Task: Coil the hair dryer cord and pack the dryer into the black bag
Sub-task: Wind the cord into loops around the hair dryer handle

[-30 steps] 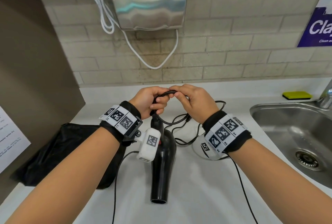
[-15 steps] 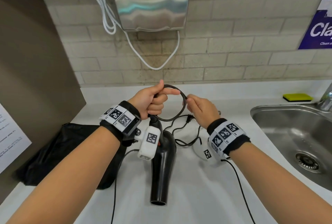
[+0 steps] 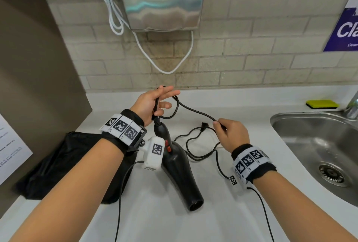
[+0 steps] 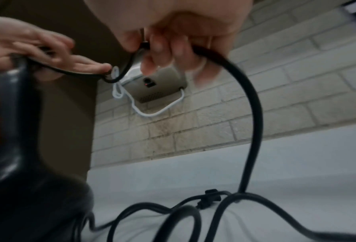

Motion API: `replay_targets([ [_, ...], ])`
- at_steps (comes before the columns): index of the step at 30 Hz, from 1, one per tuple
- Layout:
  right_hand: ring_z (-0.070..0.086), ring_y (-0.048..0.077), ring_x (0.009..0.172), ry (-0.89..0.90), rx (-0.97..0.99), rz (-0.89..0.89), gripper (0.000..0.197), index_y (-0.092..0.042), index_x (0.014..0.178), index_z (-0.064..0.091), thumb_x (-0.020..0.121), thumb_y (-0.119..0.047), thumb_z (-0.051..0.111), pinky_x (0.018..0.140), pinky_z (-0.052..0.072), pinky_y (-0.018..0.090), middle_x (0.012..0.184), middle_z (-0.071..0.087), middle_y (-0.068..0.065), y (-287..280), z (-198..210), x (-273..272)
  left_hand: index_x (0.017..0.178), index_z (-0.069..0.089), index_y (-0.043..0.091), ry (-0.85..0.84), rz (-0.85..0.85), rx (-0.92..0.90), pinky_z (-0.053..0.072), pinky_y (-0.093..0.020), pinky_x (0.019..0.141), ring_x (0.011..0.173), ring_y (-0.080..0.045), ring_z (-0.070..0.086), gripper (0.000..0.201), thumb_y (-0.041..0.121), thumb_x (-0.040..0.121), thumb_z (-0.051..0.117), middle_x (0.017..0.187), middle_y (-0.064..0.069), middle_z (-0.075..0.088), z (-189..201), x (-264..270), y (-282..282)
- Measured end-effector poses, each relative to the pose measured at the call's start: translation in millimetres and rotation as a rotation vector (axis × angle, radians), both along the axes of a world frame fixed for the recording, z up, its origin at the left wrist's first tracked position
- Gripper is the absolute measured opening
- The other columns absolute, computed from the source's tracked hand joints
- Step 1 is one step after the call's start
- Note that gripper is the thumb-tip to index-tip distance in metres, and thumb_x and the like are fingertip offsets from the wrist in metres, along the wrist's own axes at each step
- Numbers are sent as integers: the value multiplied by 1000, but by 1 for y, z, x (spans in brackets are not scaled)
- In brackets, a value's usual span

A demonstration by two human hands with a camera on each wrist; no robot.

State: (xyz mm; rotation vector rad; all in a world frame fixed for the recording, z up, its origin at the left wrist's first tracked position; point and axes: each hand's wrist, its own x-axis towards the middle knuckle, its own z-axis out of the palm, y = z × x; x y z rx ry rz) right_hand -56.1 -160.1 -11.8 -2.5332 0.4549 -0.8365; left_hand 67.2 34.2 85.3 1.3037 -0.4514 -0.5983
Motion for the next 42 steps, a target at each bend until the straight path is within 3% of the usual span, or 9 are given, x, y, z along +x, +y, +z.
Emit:
replay_targets([
  [4,60,19,55,-144,-201,122,38,-18,77,66,82,-35,32,51,32,15,63,64,-6,14,-2,1,134,39,5,-124,118,124,23,-13,34,62,-9,62,39,26,101,35,124,-4,56,3,-9,-8],
  [10,54,17,43,-157,-591,343,30,-20,67,68,79,-28,42,45,33,16,56,62,-7,39,12,3,118,44,11,-218,111,216,27,-13,34,73,-14,57,24,26,101,34,111,-3,56,9,-20,-20],
  [16,49,16,54,-457,-819,346,25,-20,84,70,84,-27,46,42,35,21,67,63,-5,54,52,9,113,48,16,-352,-34,342,47,-19,47,74,-15,57,23,29,101,33,111,-9,53,7,-25,-28],
  [21,54,13,76,-436,-409,219,28,-15,102,54,86,-35,46,51,40,24,86,65,0,61,84,20,85,57,6,-289,-260,285,40,-21,41,35,-15,53,68,51,97,8,48,-3,59,7,-31,-28],
  [24,60,16,95,-166,-62,218,39,-17,114,55,89,-46,46,71,40,27,109,63,-4,48,90,29,73,45,9,-163,-427,154,28,-13,31,23,-10,35,67,57,93,3,39,-1,45,4,-30,-28],
  [27,63,20,84,-49,148,426,37,-19,92,64,90,-49,42,78,49,40,81,67,-6,39,84,37,73,42,12,-80,-478,133,22,-10,32,22,-6,25,54,55,89,14,34,5,31,3,-27,-25],
  [32,48,-2,52,-122,436,539,35,-19,59,52,93,-27,50,63,41,22,52,53,-11,35,73,39,72,59,10,-84,-436,146,18,-14,31,23,-3,21,60,48,94,18,32,8,27,2,-22,-21],
  [36,55,7,44,-112,616,563,38,-3,64,55,94,-25,47,53,42,17,50,49,2,37,67,36,66,60,6,-157,-309,178,29,-17,34,26,-5,24,54,36,98,28,33,9,27,0,-20,-21],
  [42,41,9,26,-129,784,553,38,-9,57,53,93,-22,50,34,45,22,40,37,0,43,73,32,74,52,5,-83,-341,151,33,-18,37,26,-4,27,44,28,100,24,35,10,29,-1,-22,-21],
])
